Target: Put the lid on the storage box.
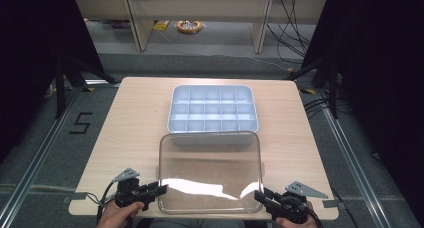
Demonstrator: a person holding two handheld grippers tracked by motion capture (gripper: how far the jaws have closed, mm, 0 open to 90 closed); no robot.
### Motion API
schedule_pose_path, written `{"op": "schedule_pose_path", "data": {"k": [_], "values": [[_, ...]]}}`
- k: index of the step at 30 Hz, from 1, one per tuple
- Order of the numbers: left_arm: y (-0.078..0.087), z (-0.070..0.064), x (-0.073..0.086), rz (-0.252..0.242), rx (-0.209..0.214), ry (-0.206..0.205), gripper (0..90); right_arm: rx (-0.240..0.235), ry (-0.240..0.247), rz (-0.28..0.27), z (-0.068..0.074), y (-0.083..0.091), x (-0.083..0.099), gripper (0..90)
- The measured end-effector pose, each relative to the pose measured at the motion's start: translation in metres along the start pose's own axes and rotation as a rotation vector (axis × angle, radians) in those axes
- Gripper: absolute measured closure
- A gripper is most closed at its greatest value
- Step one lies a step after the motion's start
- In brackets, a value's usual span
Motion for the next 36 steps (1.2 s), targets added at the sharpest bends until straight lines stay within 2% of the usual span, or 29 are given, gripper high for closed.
{"op": "schedule_pose_path", "data": {"k": [1, 2, 3, 4, 5, 6, 7, 8, 9, 10, 11, 12, 13, 14, 16, 17, 18, 19, 20, 22, 24, 25, 26, 27, 28, 34, 36], "values": [[0.001, -0.002, -0.001, -0.007, 0.001, -0.011, 63.4, 0.025, 0.000, 0.005, -0.004, -0.002, 0.001, 65.1], [0.001, -0.002, -0.001, -0.007, 0.001, -0.011, 63.4, 0.025, 0.000, 0.005, -0.004, -0.002, 0.001, 65.1], [0.002, -0.004, -0.001, -0.011, 0.003, -0.017, 63.3, 0.020, -0.021, 0.010, -0.005, -0.003, 0.001, 64.8], [0.002, -0.005, -0.001, -0.010, 0.006, -0.023, 63.1, 0.044, -0.064, 0.013, -0.003, -0.002, 0.002, 64.6], [0.002, -0.005, -0.001, -0.010, 0.006, -0.023, 63.0, 0.044, -0.064, 0.013, -0.003, -0.002, 0.002, 64.6], [0.002, -0.005, -0.002, -0.009, 0.005, -0.021, 63.0, 0.024, -0.028, -0.010, -0.005, -0.002, -0.001, 64.3], [0.002, -0.005, -0.003, -0.008, 0.003, -0.022, 63.0, 0.033, -0.021, -0.009, -0.006, -0.002, -0.002, 64.3], [0.002, -0.005, -0.003, -0.008, 0.003, -0.022, 63.0, 0.033, -0.021, -0.009, -0.006, -0.002, -0.002, 64.3], [0.003, -0.005, -0.004, -0.013, 0.002, -0.027, 63.0, 0.029, -0.053, -0.007, -0.003, -0.003, -0.002, 64.2], [0.004, -0.006, -0.007, -0.019, -0.004, -0.038, 62.9, 0.023, -0.058, -0.005, -0.003, -0.003, -0.004, 64.0], [0.004, -0.007, -0.009, -0.028, -0.005, -0.047, 62.8, 0.018, -0.026, -0.005, -0.005, -0.004, -0.005, 63.8], [0.004, -0.008, -0.011, -0.034, -0.012, -0.067, 62.2, 0.037, -0.018, -0.008, -0.008, -0.005, -0.007, 63.6], [0.004, -0.008, -0.011, -0.034, -0.012, -0.067, 61.4, 0.037, -0.062, -0.012, -0.005, -0.006, -0.007, 63.5], [0.004, -0.008, -0.015, -0.033, -0.025, -0.111, 61.0, 0.045, -0.026, -0.004, -0.007, -0.006, -0.009, 63.4], [0.002, -0.008, -0.018, -0.046, -0.026, -0.098, 61.0, 0.041, -0.018, -0.017, -0.008, -0.008, -0.011, 63.4], [0.002, -0.006, -0.020, -0.041, -0.033, -0.104, 61.6, 0.039, -0.007, -0.008, -0.008, -0.008, -0.015, 63.4], [0.000, -0.005, -0.026, -0.048, -0.037, -0.094, 61.7, 0.055, 0.006, -0.010, -0.010, -0.009, -0.017, 63.4], [-0.001, -0.004, -0.029, -0.054, -0.044, -0.099, 61.6, 0.065, 0.002, -0.003, -0.011, -0.010, -0.018, 63.3], [-0.002, -0.004, -0.031, -0.053, -0.039, -0.096, 61.6, 0.055, -0.018, -0.018, -0.009, -0.013, -0.021, 63.2], [-0.003, -0.004, -0.033, -0.056, -0.041, -0.097, 61.6, 0.055, -0.005, -0.024, -0.012, -0.015, -0.024, 63.1], [-0.005, -0.003, -0.038, -0.058, -0.040, -0.096, 61.6, 0.076, 0.008, -0.018, -0.016, -0.016, -0.029, 62.5], [-0.007, -0.002, -0.042, -0.061, -0.046, -0.094, 61.4, 0.072, -0.019, -0.025, -0.015, -0.019, -0.034, 62.0], [-0.008, -0.001, -0.045, -0.064, -0.039, -0.093, 61.4, 0.076, 0.013, -0.029, -0.018, -0.019, -0.038, 62.0], [-0.008, 0.000, -0.047, -0.064, -0.044, -0.088, 61.4, 0.074, -0.035, -0.034, -0.015, -0.020, -0.040, 62.0], [-0.009, 0.000, -0.050, -0.065, -0.040, -0.085, 61.4, 0.070, 0.011, -0.044, -0.020, -0.022, -0.044, 61.9], [-0.010, 0.002, -0.064, -0.088, -0.059, -0.084, 61.4, 0.090, 0.013, -0.038, -0.024, -0.028, -0.056, 60.9], [-0.010, 0.003, -0.072, -0.098, -0.059, -0.081, 61.7, 0.078, 0.019, -0.049, -0.024, -0.030, -0.060, 60.8]]}}
Point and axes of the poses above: each handheld gripper's, and its own axes: y roughly backward along the jaws, x roughly out of its underside, z roughly to its left, the point moved 5 cm from there along -y, roughly forward along the jaws, and after that the axes turned 8 degrees about -x, right-handed, at the moved point
